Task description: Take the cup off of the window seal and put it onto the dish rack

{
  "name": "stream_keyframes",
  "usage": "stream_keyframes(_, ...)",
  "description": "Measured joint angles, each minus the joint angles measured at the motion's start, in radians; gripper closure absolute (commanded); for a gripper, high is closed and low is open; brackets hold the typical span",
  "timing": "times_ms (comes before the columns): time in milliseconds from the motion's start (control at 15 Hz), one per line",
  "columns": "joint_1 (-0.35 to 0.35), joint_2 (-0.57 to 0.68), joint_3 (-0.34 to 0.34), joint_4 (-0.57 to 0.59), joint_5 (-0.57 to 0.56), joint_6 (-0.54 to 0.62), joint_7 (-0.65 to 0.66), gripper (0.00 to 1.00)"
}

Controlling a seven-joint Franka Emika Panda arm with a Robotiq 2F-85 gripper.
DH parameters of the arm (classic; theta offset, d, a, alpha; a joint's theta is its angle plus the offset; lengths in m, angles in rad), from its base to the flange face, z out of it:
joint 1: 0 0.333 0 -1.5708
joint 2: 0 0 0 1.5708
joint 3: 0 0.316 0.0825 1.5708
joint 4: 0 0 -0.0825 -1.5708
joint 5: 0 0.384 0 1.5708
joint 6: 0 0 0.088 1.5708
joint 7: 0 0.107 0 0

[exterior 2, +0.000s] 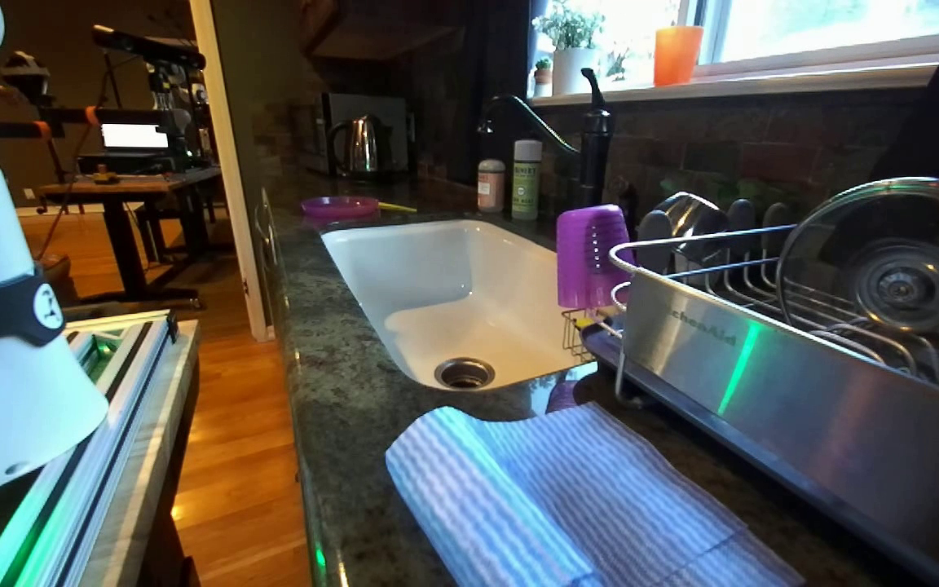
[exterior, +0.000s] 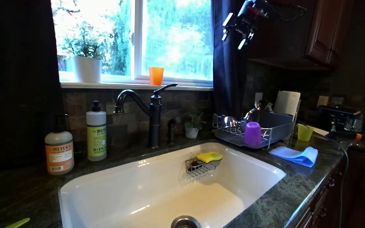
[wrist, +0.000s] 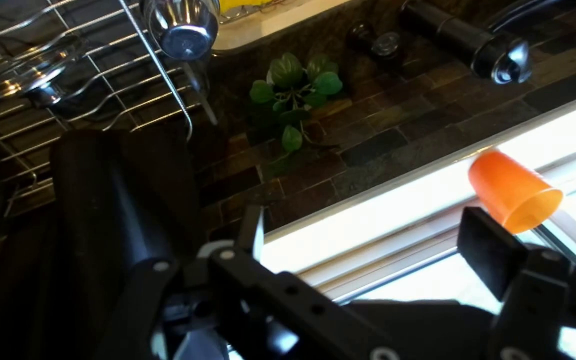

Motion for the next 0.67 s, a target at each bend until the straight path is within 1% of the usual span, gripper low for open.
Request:
stream_keyframes(200,0.0,0.063,0.02,0.064,0.0,0.008,0.072,0.0)
stream_keyframes(467,0.006,0.202,0.064,0.197,0.0,0.014,0.175,0.0)
stream_keyframes(667,0.026,0.314,0.092,0.291,-0.002,0.003,0.239,0.0)
